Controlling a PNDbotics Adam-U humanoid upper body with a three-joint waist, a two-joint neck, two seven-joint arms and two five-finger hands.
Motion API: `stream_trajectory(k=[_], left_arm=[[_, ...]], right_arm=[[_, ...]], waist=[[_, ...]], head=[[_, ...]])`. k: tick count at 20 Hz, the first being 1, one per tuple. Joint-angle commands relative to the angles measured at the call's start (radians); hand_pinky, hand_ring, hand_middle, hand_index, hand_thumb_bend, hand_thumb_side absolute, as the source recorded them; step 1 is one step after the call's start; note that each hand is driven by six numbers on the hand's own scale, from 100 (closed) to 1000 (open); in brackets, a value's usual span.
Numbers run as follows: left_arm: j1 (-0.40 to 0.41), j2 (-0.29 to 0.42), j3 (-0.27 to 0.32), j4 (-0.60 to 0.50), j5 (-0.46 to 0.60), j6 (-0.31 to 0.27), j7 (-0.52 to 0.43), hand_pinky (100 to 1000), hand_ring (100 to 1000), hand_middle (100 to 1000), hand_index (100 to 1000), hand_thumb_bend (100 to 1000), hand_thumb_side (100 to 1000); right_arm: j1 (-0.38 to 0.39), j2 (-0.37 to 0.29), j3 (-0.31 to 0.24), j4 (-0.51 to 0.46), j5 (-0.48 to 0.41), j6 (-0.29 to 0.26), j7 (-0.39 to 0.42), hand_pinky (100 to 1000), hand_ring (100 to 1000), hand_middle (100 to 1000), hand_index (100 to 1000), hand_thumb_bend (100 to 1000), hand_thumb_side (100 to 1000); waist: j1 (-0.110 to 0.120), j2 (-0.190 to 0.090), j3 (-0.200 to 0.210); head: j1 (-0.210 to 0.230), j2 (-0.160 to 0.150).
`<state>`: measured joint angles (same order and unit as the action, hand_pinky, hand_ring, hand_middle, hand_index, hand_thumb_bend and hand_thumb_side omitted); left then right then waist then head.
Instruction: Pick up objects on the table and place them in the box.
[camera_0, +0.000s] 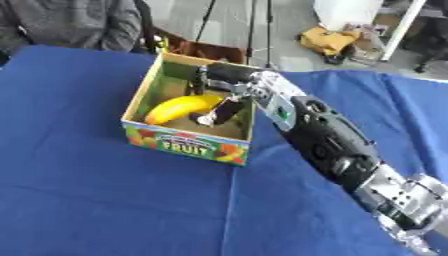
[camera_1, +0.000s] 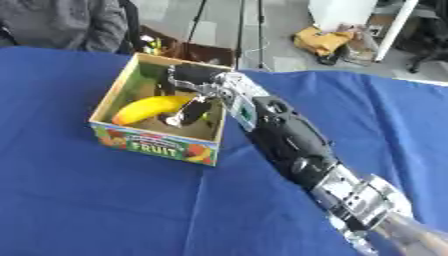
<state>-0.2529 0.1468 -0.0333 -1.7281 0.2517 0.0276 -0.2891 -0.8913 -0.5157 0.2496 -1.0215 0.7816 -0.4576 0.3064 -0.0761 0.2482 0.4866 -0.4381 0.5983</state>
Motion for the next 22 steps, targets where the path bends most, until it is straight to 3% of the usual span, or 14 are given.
stream_trajectory(k=[1,6,9,11,12,14,20,21,22], left_arm=[[-0.01,0.001,-0.003,-0.02,0.0,0.0,-0.005,622,650,593,655,171,1000],[-0.01,0.002,-0.003,-0.019,0.0,0.0,-0.005,622,650,593,655,171,1000],[-0.009,0.003,-0.003,-0.018,0.0,0.0,-0.005,623,650,593,655,171,1000],[-0.009,0.003,-0.003,-0.018,0.0,0.0,-0.005,623,650,593,655,171,1000],[-0.009,0.003,-0.003,-0.018,0.0,0.0,-0.005,623,650,593,655,171,1000],[-0.008,0.004,-0.002,-0.018,0.0,0.0,-0.005,623,650,593,655,171,1000],[-0.005,0.006,-0.001,-0.017,0.001,0.0,-0.004,623,650,593,655,172,1000],[-0.003,0.007,0.0,-0.016,0.001,0.0,-0.003,624,650,592,655,172,1000],[-0.001,0.007,0.002,-0.015,0.0,0.0,-0.002,624,650,592,655,172,1000]], right_arm=[[-0.014,-0.011,-0.009,0.007,0.016,-0.008,-0.003,641,658,528,724,210,419],[-0.011,-0.007,-0.008,0.017,0.029,-0.013,0.005,657,693,587,772,265,484],[-0.009,-0.007,-0.008,0.019,0.034,-0.01,0.013,671,720,642,807,353,571],[-0.008,-0.007,-0.007,0.019,0.038,-0.008,0.023,697,759,730,856,478,677],[-0.008,-0.007,-0.007,0.019,0.04,-0.006,0.031,705,772,754,868,499,702],[-0.008,-0.007,-0.008,0.013,0.038,-0.001,0.045,721,799,809,893,480,733],[-0.003,-0.017,-0.018,-0.056,-0.029,0.016,0.004,722,803,811,896,423,698],[-0.006,-0.018,-0.025,-0.07,-0.044,0.025,-0.006,719,801,797,896,298,703],[-0.008,-0.018,-0.04,-0.09,-0.059,0.038,-0.018,717,799,784,894,280,609]], waist=[[0.006,-0.015,-0.003],[0.007,-0.017,-0.013],[0.008,-0.019,-0.017],[0.008,-0.02,-0.02],[0.009,-0.021,-0.021],[0.01,-0.023,-0.025],[0.012,-0.03,-0.045],[0.013,-0.032,-0.052],[0.014,-0.034,-0.061]], head=[[-0.005,-0.014],[-0.006,-0.013],[-0.007,-0.012],[-0.006,-0.012],[-0.005,-0.012],[-0.005,-0.01],[0.0,-0.004],[0.005,-0.005],[0.011,-0.007]])
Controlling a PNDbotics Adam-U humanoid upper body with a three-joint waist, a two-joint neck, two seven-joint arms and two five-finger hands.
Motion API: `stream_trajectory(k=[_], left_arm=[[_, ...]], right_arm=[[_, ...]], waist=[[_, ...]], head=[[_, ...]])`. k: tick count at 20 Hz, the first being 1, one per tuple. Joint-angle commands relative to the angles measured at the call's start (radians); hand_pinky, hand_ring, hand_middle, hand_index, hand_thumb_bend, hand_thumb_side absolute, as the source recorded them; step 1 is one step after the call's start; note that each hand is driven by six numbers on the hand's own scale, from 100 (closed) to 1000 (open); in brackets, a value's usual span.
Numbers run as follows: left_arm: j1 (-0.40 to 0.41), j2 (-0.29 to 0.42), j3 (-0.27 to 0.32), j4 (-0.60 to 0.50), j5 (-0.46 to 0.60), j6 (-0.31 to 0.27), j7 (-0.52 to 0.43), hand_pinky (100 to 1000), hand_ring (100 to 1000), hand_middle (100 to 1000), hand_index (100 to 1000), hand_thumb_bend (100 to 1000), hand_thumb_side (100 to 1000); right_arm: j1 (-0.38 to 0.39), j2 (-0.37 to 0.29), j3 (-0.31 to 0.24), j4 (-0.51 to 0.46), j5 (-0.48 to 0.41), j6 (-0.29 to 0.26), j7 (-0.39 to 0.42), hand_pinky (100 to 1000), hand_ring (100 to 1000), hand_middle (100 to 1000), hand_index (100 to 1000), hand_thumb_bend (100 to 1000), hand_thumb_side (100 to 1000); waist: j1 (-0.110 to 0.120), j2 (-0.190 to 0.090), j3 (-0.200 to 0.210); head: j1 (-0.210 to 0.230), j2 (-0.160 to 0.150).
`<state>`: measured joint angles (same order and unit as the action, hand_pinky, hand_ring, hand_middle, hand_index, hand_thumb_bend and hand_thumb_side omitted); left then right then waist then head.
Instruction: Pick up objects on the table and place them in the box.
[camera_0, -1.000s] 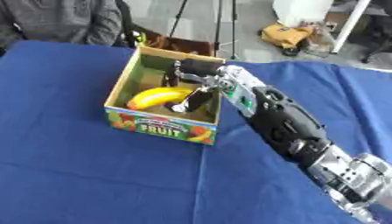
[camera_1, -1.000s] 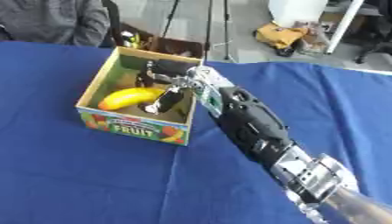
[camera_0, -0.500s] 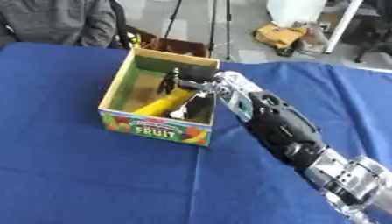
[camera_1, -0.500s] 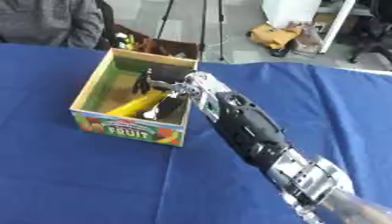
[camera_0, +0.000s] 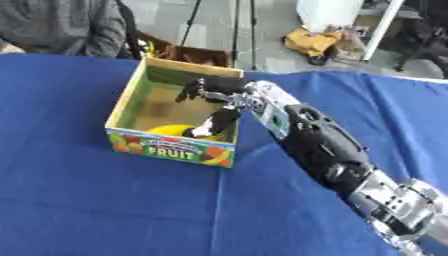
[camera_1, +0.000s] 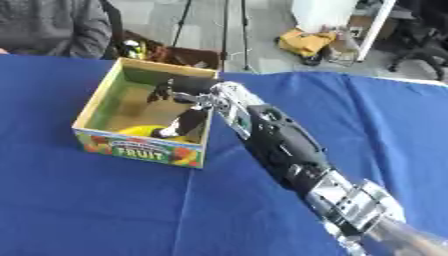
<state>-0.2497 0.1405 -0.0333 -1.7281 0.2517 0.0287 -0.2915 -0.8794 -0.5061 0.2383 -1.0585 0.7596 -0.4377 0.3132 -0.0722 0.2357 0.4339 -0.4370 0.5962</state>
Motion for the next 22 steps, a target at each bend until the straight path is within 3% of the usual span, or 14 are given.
stream_trajectory(k=[1,2,3,7,10,17,22], left_arm=[[-0.002,0.014,0.003,-0.014,0.0,-0.001,0.001,624,650,592,655,172,1000],[0.0,0.015,0.005,-0.014,-0.001,-0.001,0.003,624,650,592,655,172,1000],[0.003,0.016,0.008,-0.013,-0.001,-0.002,0.005,624,650,592,655,173,1000],[0.022,0.02,0.022,-0.008,-0.005,-0.004,0.017,624,650,592,654,173,1000],[0.035,0.025,0.039,-0.007,-0.01,-0.009,0.032,624,650,592,654,172,1000],[0.056,0.048,0.085,-0.005,-0.019,-0.023,0.077,624,651,591,653,172,1000],[0.057,0.058,0.109,-0.004,-0.021,-0.031,0.103,623,653,593,653,173,1000]], right_arm=[[-0.02,-0.028,-0.047,-0.075,-0.053,0.033,-0.04,713,794,768,889,213,579],[-0.019,-0.029,-0.061,-0.095,-0.069,0.048,-0.055,712,792,760,886,197,569],[-0.017,-0.029,-0.071,-0.117,-0.086,0.064,-0.071,706,784,733,876,116,545],[0.021,-0.036,-0.083,-0.223,-0.153,0.11,-0.138,692,764,657,851,100,553],[0.089,-0.033,-0.098,-0.309,-0.206,0.129,-0.191,698,764,627,835,100,633],[0.284,0.026,-0.127,-0.507,-0.328,0.19,-0.313,705,778,654,844,100,727],[0.412,0.101,-0.136,-0.611,-0.407,0.267,-0.389,708,788,670,853,100,802]], waist=[[0.012,-0.024,-0.018],[0.013,-0.026,-0.026],[0.015,-0.029,-0.039],[0.023,-0.042,-0.102],[0.031,-0.051,-0.161],[0.033,-0.064,-0.284],[0.038,-0.063,-0.349]], head=[[0.017,-0.005],[0.024,-0.005],[0.032,-0.004],[0.075,0.0],[0.113,0.006],[0.215,-0.005],[0.255,-0.004]])
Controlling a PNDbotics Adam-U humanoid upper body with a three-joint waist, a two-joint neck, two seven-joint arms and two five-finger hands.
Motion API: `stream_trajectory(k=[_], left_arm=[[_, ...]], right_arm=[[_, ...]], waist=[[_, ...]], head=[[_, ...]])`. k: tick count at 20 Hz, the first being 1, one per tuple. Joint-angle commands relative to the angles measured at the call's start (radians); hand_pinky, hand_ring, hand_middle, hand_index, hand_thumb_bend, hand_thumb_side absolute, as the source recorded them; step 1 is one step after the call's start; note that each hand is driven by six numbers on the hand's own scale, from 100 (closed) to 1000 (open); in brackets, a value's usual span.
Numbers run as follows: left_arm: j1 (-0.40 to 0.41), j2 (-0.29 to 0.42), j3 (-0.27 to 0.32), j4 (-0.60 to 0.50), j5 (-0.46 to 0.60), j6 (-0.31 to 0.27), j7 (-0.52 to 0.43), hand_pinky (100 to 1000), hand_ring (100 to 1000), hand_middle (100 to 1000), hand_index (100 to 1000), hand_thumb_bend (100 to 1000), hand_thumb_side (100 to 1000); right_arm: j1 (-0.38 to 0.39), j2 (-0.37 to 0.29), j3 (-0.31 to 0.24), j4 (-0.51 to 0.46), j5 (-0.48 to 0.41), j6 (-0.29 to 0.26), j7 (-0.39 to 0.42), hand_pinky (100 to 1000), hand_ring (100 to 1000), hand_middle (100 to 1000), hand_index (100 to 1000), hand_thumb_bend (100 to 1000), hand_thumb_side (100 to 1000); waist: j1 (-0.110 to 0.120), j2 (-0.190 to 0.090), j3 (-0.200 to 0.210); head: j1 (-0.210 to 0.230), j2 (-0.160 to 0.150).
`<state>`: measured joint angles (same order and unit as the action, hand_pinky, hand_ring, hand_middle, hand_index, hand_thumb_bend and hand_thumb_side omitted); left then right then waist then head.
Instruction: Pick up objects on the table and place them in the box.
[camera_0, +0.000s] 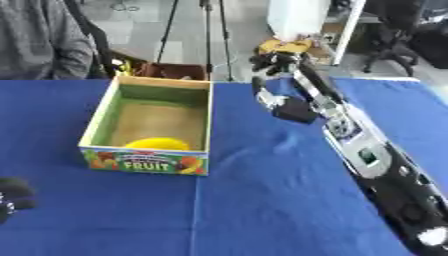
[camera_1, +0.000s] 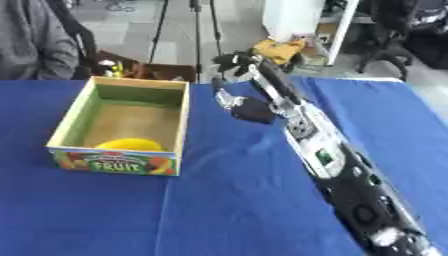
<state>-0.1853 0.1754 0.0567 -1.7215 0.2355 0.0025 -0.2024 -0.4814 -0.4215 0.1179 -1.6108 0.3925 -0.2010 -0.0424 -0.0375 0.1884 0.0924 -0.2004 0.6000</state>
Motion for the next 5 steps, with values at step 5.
stream_trajectory(k=[5], left_arm=[[-0.011,0.031,0.03,-0.005,-0.005,-0.009,0.03,623,653,594,653,172,1000]], right_arm=[[0.146,0.128,-0.062,-0.08,-0.12,0.095,-0.047,699,762,626,842,100,818]], waist=[[0.015,-0.013,-0.059]], head=[[0.046,-0.005]])
